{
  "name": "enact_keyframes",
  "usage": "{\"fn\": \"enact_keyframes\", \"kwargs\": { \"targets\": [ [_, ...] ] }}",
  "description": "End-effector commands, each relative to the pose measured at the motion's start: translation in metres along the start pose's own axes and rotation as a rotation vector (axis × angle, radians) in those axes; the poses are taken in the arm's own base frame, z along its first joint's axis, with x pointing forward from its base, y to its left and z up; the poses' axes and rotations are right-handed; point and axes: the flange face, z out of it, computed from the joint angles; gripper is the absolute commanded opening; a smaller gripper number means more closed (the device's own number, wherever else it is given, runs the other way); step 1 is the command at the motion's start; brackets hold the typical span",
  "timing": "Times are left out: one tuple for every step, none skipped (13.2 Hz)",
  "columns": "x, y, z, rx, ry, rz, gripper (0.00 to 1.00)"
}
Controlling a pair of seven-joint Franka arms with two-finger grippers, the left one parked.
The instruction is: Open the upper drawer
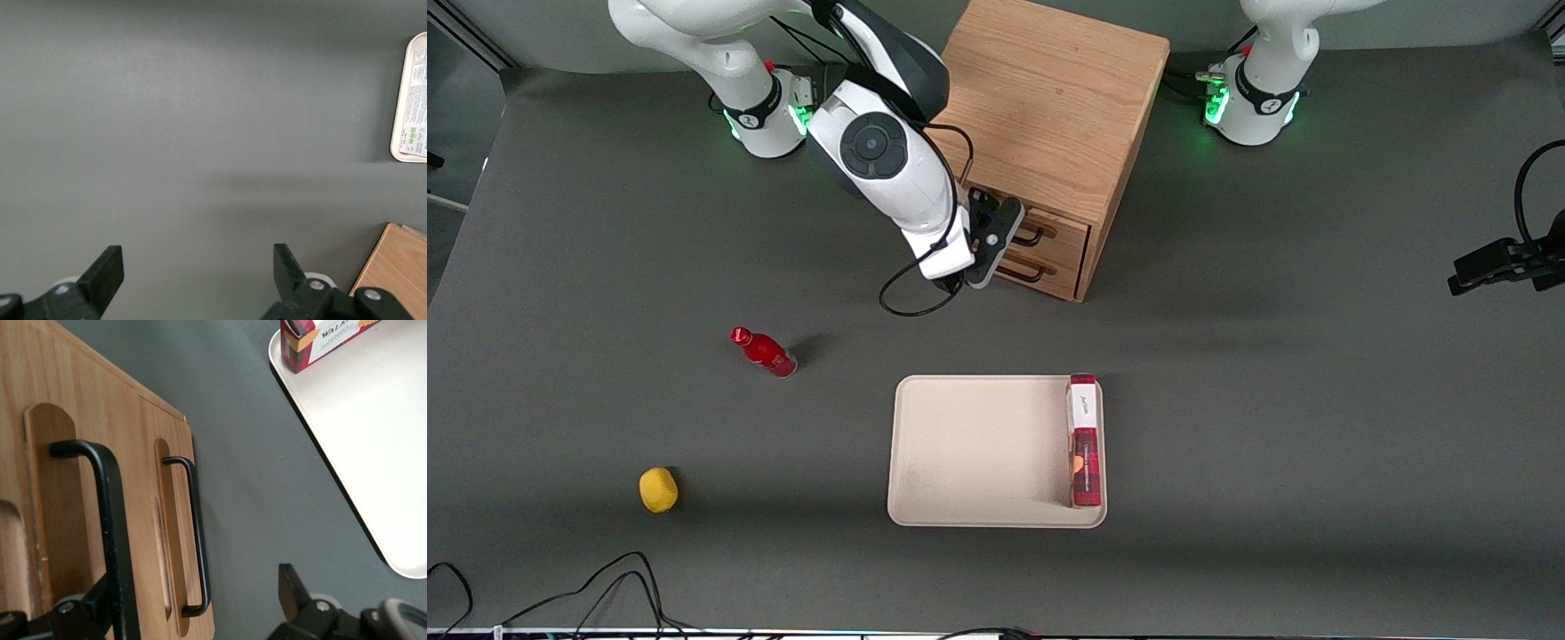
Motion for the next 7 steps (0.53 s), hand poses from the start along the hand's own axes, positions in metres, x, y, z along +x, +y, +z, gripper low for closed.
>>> {"fn": "enact_keyframes", "kwargs": {
  "targets": [
    [0.003, 0.007, 0.005, -0.035, 0.001, -0.008, 1.00],
    [0.004, 0.008, 0.006, -0.038, 0.000, -0.009, 1.00],
    [0.005, 0.010, 0.003, -0.041, 0.005, -0.006, 1.00],
    [0.006, 0.014, 0.005, -0.035, 0.007, -0.001, 1.00],
    [0.008, 0.017, 0.004, -0.035, 0.012, 0.003, 1.00],
    [0.009, 0.019, 0.003, -0.034, 0.015, 0.005, 1.00],
    [0.010, 0.021, 0.003, -0.032, 0.016, 0.008, 1.00]
  ]
}}
